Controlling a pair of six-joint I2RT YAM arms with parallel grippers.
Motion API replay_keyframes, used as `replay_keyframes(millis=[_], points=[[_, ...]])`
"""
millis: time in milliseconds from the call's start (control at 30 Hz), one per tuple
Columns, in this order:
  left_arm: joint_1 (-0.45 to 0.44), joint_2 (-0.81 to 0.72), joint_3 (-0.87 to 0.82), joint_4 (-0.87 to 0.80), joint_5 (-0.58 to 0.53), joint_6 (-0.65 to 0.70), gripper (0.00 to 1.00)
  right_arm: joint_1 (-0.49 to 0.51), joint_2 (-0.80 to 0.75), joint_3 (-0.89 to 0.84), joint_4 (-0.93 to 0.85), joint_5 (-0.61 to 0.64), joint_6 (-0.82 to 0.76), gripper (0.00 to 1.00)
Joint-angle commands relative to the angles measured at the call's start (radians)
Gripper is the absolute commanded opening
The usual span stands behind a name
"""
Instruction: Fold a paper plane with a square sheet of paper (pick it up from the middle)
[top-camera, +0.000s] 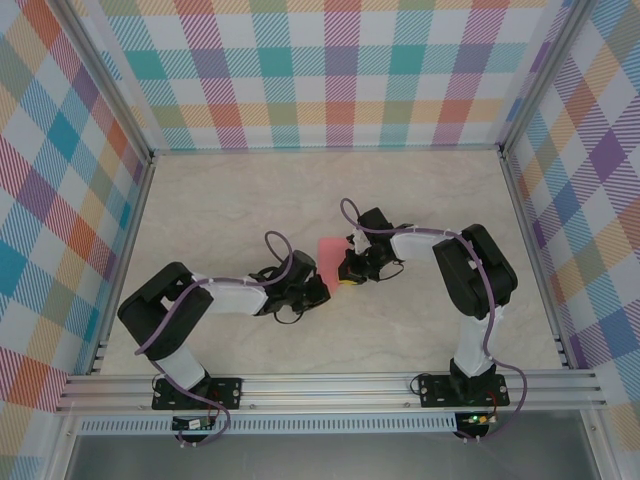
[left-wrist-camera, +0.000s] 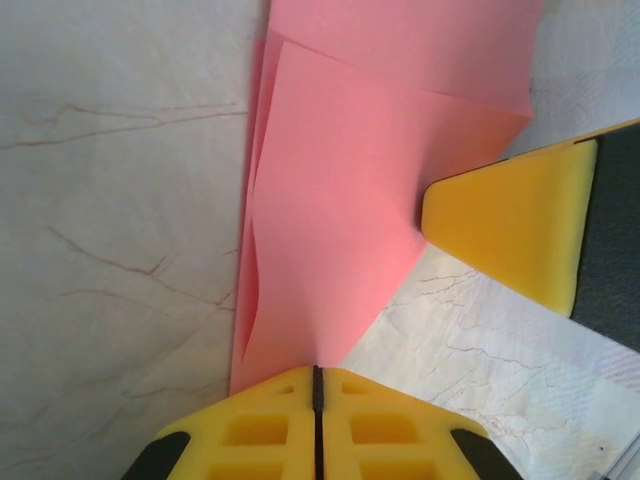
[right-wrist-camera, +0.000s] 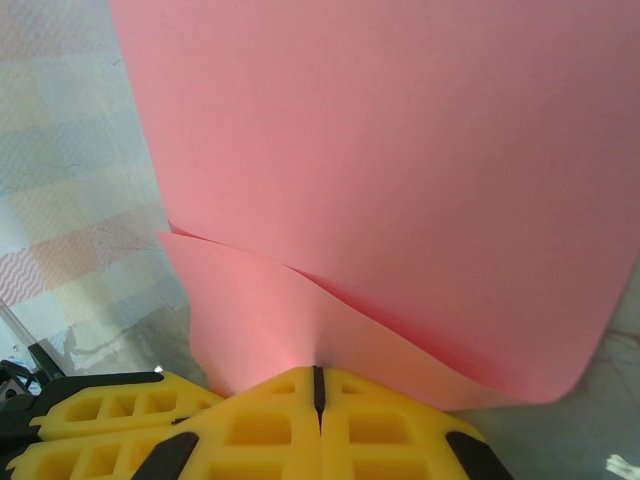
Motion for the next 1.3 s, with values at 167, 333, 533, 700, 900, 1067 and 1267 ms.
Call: replay_keyframes(millis=[167, 333, 533, 700, 900, 1067, 1267], points=[[-0.023, -0.067, -0.130, -0.115, -0.013, -0.026, 0.07, -0.002, 0.066, 0.004, -0.078, 0.112, -0.009, 0.00], [-0.022, -0.155, -0.038, -0.222, -0.052, 0.032, 0.08, -0.003, 0.054, -0.010, -0.075, 0.090, 0.007, 0.00], [-0.021, -0.186, 0.011, -0.168, -0.121, 0.002, 0.08, 0.010, -0.011, -0.085, -0.008, 0.023, 0.140, 0.01], [-0.022, -0.125, 0.001, -0.056, -0.094, -0.043, 0.08, 0.028, -0.056, -0.117, 0.027, 0.009, 0.226, 0.01], [-0.026, -0.058, 0.016, -0.023, -0.094, -0.056, 0.07, 0.028, -0.055, -0.080, 0.007, 0.016, 0.209, 0.01], [-0.026, -0.029, 0.013, -0.014, -0.083, -0.063, 0.05, 0.027, -0.056, -0.056, -0.006, 0.015, 0.194, 0.01], [-0.030, -0.022, -0.021, -0.015, -0.083, -0.083, 0.05, 0.027, -0.077, -0.037, -0.012, 0.016, 0.163, 0.01]])
